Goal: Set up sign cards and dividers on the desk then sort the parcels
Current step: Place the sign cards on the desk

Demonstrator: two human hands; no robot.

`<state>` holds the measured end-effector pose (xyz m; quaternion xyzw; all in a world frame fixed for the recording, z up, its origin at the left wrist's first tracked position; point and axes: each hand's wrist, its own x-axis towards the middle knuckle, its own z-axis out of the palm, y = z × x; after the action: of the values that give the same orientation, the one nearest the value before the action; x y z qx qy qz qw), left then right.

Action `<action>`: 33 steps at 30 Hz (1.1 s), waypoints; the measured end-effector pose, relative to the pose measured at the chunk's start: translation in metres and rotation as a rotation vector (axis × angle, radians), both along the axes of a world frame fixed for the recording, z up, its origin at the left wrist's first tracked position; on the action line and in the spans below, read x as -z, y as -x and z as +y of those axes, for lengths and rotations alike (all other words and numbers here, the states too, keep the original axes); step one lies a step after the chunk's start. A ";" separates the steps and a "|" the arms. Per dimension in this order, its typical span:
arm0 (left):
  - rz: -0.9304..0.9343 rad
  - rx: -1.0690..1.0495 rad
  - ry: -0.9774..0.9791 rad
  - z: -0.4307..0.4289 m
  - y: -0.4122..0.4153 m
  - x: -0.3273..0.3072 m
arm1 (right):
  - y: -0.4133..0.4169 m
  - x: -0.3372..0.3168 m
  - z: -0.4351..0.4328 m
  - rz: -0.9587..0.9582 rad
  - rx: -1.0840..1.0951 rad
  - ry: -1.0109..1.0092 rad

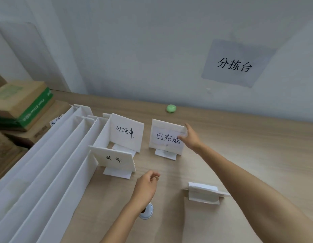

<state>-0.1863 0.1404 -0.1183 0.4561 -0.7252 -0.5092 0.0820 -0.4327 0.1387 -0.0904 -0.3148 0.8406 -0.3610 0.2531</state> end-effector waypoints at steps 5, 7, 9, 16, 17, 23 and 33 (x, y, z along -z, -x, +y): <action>0.038 0.026 0.009 -0.002 -0.018 -0.012 | -0.018 0.008 0.012 0.168 0.132 0.038; 0.054 0.029 0.018 0.004 -0.027 -0.028 | -0.028 -0.011 0.031 0.186 0.157 0.111; 0.086 0.025 0.047 0.011 -0.034 -0.051 | -0.036 -0.044 0.053 0.188 0.191 0.180; 0.235 -0.049 0.299 0.062 -0.045 -0.191 | -0.071 -0.191 0.150 0.219 0.124 0.333; 0.247 -0.061 0.349 0.072 -0.047 -0.210 | -0.080 -0.208 0.167 0.221 0.094 0.343; 0.219 -0.064 0.409 0.148 -0.069 -0.282 | -0.121 -0.264 0.267 0.056 0.051 0.488; 0.356 0.090 0.331 0.267 -0.079 -0.298 | -0.158 -0.282 0.413 0.073 0.321 0.638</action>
<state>-0.1072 0.4074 0.1799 0.3067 -0.7924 -0.4589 0.2596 -0.2751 0.5512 0.1914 -0.2546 0.7326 -0.6291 0.0520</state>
